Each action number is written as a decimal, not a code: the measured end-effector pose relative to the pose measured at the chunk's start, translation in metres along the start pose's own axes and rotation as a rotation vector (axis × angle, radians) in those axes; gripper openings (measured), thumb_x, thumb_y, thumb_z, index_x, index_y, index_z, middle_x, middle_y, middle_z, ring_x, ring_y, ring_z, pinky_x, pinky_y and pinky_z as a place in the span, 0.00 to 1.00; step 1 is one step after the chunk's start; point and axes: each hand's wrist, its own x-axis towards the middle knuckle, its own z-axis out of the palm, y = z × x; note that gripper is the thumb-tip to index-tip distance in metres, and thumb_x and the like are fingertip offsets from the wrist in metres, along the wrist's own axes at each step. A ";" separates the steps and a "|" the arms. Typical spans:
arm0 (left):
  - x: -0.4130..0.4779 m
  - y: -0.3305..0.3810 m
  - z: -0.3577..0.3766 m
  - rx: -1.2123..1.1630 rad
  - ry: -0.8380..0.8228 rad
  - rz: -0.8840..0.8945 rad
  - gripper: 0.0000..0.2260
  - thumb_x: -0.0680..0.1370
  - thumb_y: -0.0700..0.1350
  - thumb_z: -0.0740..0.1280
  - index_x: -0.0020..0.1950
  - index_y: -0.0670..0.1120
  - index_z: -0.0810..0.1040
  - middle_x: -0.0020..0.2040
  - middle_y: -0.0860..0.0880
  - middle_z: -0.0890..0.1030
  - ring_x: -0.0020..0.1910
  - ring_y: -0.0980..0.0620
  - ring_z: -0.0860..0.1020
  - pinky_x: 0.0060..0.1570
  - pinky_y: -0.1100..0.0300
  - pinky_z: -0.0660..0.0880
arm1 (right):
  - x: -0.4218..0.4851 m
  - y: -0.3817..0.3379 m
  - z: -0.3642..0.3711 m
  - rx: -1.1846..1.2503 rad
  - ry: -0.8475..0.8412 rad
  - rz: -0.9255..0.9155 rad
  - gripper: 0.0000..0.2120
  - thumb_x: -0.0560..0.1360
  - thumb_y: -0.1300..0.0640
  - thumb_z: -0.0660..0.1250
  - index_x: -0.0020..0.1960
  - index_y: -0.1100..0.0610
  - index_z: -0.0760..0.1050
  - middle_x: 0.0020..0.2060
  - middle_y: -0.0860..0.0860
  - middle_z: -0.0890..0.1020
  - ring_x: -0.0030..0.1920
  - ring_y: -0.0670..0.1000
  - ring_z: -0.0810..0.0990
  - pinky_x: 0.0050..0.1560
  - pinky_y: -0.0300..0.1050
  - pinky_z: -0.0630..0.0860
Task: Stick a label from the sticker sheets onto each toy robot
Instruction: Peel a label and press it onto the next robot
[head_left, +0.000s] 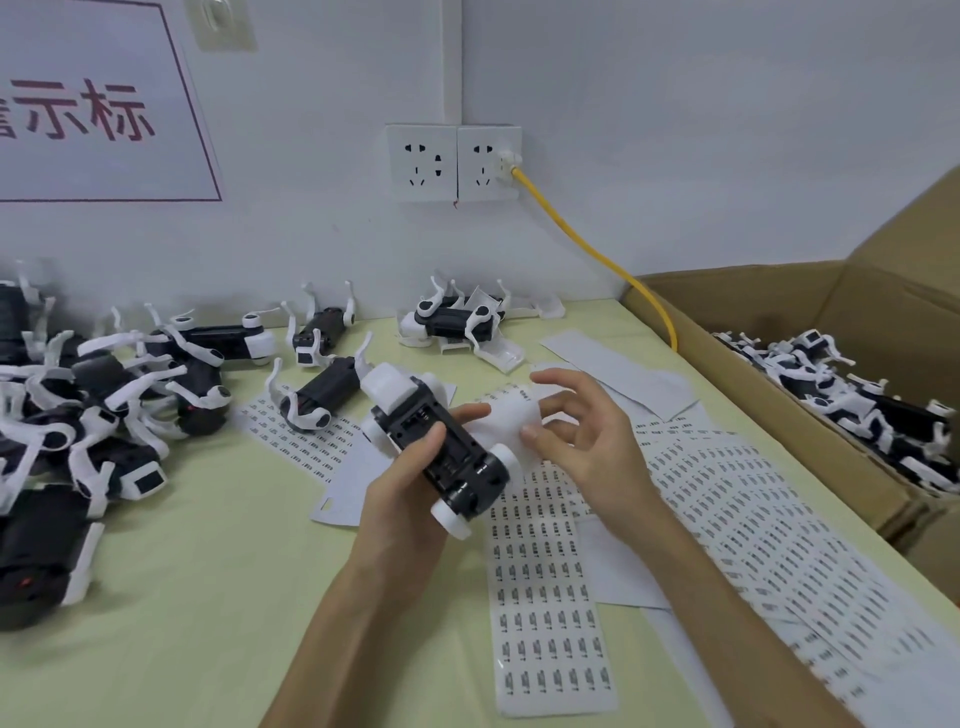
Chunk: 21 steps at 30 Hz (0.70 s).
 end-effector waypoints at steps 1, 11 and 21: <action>0.000 0.000 0.000 0.008 0.001 0.006 0.22 0.69 0.58 0.72 0.58 0.48 0.87 0.48 0.46 0.82 0.45 0.50 0.83 0.42 0.61 0.80 | 0.000 0.000 0.001 -0.002 0.007 0.000 0.20 0.76 0.67 0.73 0.63 0.51 0.76 0.48 0.58 0.81 0.43 0.64 0.83 0.45 0.52 0.81; -0.003 -0.004 0.001 0.233 -0.115 0.066 0.42 0.64 0.65 0.79 0.70 0.42 0.76 0.61 0.46 0.83 0.54 0.46 0.83 0.49 0.55 0.80 | -0.002 0.003 0.001 -0.188 0.030 0.000 0.17 0.75 0.66 0.74 0.56 0.47 0.82 0.43 0.48 0.79 0.31 0.47 0.77 0.33 0.38 0.72; -0.002 -0.007 -0.001 0.165 -0.094 -0.041 0.28 0.73 0.59 0.69 0.69 0.45 0.80 0.67 0.45 0.82 0.53 0.42 0.84 0.45 0.51 0.82 | -0.003 -0.001 0.001 -0.143 0.000 -0.010 0.15 0.75 0.65 0.74 0.53 0.45 0.85 0.46 0.55 0.81 0.35 0.55 0.72 0.41 0.52 0.73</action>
